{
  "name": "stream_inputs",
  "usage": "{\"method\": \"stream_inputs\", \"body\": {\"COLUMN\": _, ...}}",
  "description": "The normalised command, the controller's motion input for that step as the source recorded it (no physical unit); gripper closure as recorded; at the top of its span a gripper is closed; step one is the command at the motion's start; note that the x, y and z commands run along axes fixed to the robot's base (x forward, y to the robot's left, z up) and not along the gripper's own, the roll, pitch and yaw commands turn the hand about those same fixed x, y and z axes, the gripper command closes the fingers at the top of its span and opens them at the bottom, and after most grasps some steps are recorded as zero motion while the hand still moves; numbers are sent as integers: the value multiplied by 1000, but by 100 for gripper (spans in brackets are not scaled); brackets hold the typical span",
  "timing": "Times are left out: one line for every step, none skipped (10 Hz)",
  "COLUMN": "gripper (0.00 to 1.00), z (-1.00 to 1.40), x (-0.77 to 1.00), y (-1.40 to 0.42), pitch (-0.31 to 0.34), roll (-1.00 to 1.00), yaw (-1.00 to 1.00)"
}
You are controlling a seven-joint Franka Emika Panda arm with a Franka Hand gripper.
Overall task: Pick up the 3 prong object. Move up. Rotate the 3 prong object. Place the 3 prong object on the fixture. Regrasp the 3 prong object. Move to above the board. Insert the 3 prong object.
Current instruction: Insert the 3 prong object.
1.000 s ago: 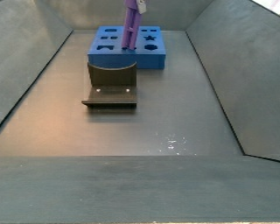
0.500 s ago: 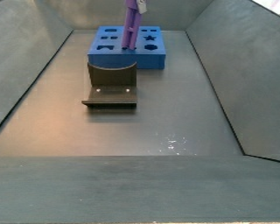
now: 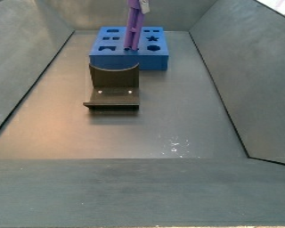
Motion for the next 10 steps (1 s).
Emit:
{"method": "stream_inputs", "body": {"gripper": 100, "z": -100, "x": -71, "y": 0, "pitch": 339, "roll": -256, "yaw": 0}}
{"method": "stream_inputs", "body": {"gripper": 100, "z": -91, "x": -131, "y": 0, "pitch": 331, "roll": -263, "yaw": 3}}
{"method": "stream_inputs", "body": {"gripper": 100, "z": -157, "x": -137, "y": 0, "pitch": 343, "roll": -293, "yaw": 0}}
{"method": "stream_inputs", "body": {"gripper": 100, "z": -211, "x": -63, "y": 23, "pitch": 319, "roll": -347, "yaw": 0}}
{"method": "stream_inputs", "body": {"gripper": 100, "z": -237, "x": 0, "y": 97, "pitch": 300, "roll": -337, "yaw": 0}}
{"method": "stream_inputs", "body": {"gripper": 100, "z": -220, "x": 46, "y": 171, "pitch": 311, "roll": -297, "yaw": 0}}
{"method": "stream_inputs", "body": {"gripper": 100, "z": -146, "x": 246, "y": 280, "pitch": 366, "roll": -240, "yaw": 0}}
{"method": "stream_inputs", "body": {"gripper": 100, "z": -3, "x": 406, "y": 294, "pitch": 406, "roll": -200, "yaw": 0}}
{"method": "stream_inputs", "body": {"gripper": 100, "z": 0, "x": 569, "y": 311, "pitch": 411, "roll": -160, "yaw": 0}}
{"method": "stream_inputs", "body": {"gripper": 100, "z": 0, "x": 614, "y": 260, "pitch": 420, "roll": -133, "yaw": -17}}
